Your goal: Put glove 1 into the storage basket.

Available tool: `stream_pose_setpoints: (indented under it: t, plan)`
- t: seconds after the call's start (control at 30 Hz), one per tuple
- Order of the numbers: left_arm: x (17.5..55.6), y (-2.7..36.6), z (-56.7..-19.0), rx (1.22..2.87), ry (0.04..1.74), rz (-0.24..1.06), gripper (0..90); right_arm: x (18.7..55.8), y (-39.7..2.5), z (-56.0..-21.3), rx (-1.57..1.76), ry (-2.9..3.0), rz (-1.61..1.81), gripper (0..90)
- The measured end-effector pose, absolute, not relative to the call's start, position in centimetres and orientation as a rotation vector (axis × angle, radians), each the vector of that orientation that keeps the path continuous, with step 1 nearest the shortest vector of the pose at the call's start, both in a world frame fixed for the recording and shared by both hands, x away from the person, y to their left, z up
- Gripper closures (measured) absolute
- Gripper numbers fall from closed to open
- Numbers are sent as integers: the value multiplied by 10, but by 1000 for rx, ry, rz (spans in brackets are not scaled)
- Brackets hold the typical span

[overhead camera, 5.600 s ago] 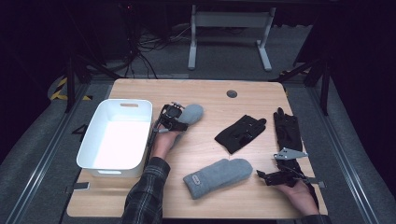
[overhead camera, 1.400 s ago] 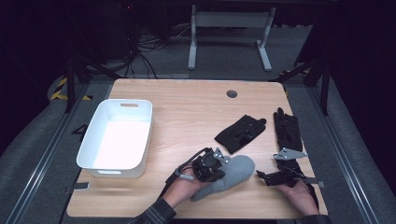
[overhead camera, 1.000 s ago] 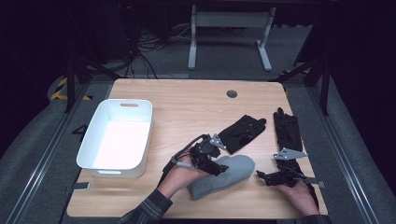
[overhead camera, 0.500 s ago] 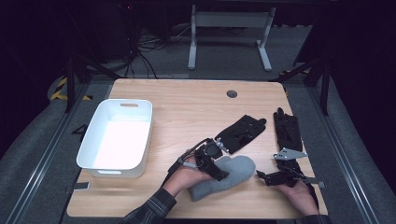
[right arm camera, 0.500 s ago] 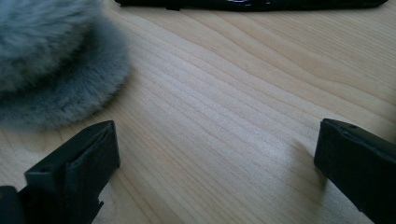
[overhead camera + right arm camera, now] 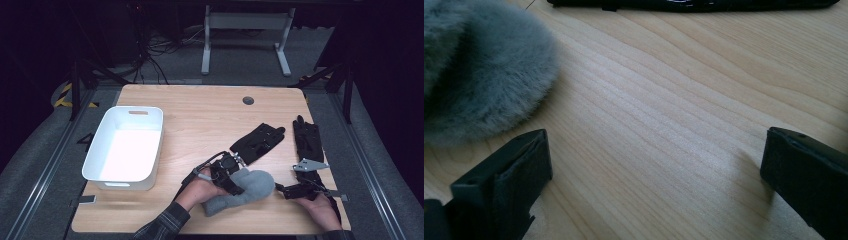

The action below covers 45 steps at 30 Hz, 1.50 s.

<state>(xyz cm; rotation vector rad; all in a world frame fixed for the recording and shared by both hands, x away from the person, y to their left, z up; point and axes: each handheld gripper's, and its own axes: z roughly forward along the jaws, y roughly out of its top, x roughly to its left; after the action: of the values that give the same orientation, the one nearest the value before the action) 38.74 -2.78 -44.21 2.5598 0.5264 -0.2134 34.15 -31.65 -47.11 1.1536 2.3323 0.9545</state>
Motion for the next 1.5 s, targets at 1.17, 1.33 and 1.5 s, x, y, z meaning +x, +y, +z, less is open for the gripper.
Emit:
stream_pose_setpoints:
  t: [1.17, 1.33, 1.5]
  plan:
    - [371, -23, -410, 2558, 421, -172, 689, 342, -316, -471, 1154, 2332, 954, 4]
    - [372, -15, -397, 2519, 444, -149, 688, 342, -316, -471, 1153, 2332, 954, 3]
    - [375, -4, -382, 2486, 466, -114, 689, 342, -316, -471, 1153, 2332, 953, 3]
